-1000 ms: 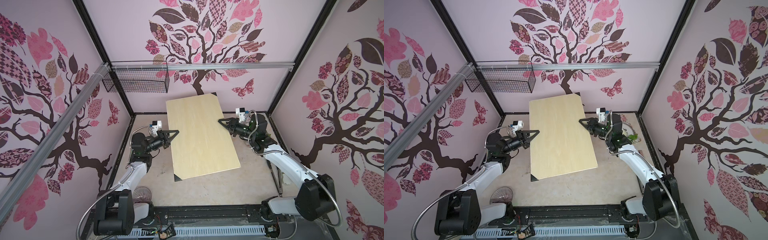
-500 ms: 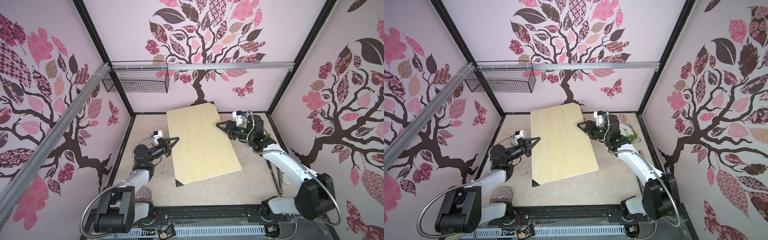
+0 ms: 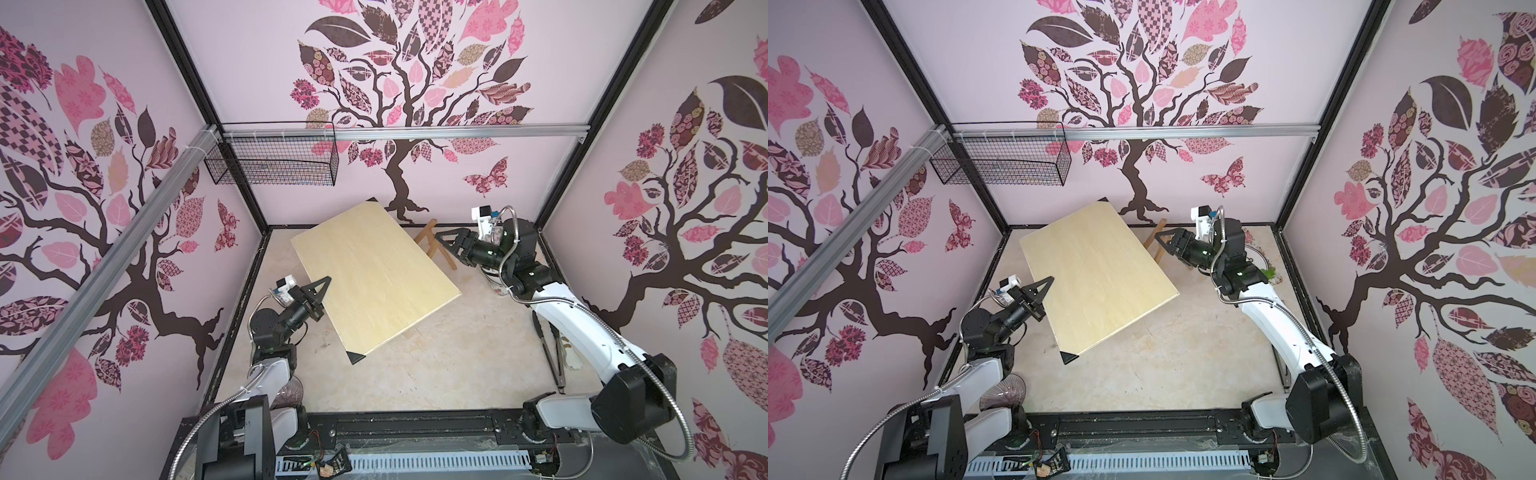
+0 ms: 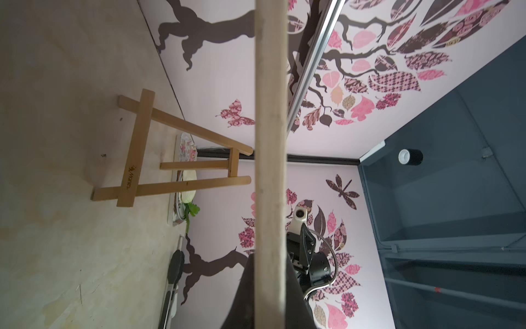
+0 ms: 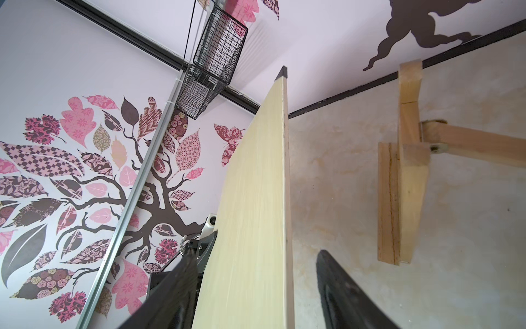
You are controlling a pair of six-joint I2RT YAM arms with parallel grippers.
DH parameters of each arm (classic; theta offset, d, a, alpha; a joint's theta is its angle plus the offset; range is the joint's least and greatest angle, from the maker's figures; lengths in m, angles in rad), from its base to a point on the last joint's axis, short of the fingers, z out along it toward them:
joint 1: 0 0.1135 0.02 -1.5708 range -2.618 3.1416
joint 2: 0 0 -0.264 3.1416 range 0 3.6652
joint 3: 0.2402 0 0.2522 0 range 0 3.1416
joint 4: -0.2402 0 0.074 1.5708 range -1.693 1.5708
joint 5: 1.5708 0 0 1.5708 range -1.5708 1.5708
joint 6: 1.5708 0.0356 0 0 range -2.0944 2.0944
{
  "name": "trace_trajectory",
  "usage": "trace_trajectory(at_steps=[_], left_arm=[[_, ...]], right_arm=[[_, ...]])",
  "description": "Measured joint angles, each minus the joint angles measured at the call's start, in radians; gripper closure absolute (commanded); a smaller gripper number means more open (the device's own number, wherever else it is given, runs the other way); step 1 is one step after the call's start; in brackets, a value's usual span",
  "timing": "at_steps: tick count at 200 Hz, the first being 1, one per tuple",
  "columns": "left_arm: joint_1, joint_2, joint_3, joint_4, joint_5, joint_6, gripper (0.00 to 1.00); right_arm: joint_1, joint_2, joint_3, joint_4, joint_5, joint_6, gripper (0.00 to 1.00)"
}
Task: Disassemble the easel
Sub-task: Place the drawing board at the corner of the board.
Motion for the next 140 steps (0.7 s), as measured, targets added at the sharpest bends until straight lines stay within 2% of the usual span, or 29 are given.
trace_trajectory(at_steps=[60,110,140], left_arm=[[0.187,-0.116,-0.066,-0.084,-0.097,-0.034,1.00],[0.195,-0.259,-0.071,-0.397,-0.275,0.062,1.00],[0.194,-0.280,-0.071,-0.540,-0.381,0.121,1.00]], right_arm=[[0.000,-0.007,0.000,-0.008,0.020,-0.019,0.31],[0.000,-0.012,-0.009,-0.023,0.061,-0.042,0.32],[0.000,-0.032,-0.033,-0.037,0.106,-0.065,0.33]])
